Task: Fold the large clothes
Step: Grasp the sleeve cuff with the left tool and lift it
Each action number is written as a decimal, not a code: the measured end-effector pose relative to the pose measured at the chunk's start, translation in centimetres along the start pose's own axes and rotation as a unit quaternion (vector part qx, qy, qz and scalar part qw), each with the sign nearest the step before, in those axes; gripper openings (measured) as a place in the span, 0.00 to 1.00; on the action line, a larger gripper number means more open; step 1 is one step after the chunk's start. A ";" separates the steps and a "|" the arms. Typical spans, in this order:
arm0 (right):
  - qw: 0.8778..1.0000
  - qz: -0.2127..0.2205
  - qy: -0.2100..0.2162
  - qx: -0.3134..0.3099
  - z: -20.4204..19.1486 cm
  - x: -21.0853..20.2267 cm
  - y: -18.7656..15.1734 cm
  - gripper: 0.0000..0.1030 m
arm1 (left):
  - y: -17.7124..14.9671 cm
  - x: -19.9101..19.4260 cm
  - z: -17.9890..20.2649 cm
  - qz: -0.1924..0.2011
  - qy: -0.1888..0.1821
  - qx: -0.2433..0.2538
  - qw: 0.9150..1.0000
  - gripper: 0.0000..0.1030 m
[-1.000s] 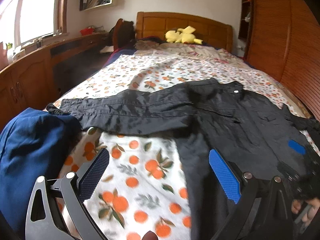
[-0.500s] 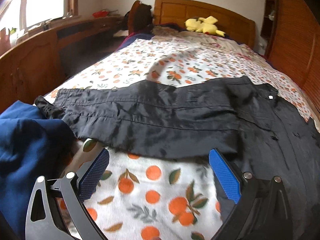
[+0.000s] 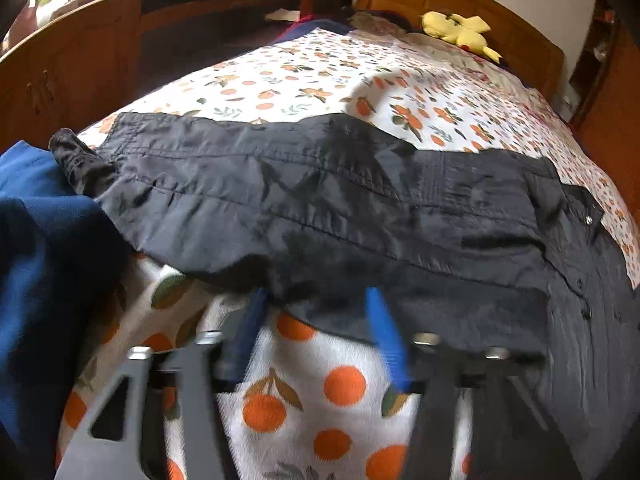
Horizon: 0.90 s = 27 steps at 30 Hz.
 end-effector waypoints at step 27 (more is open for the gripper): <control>0.997 0.011 -0.071 0.007 3.9 -4.7 1.2 0.93 | -6.2 -15.0 17.7 0.094 -0.103 0.212 0.967 0.07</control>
Point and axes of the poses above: each gripper's, at about its wrist camera, not at the fingertips, and x roughly the way its jaws point, z to its right, y to its top, the point moved 4 cm from there along x, roughly the way its jaws point, and after that the axes turned 1 degree about y, right-handed, at the moved point
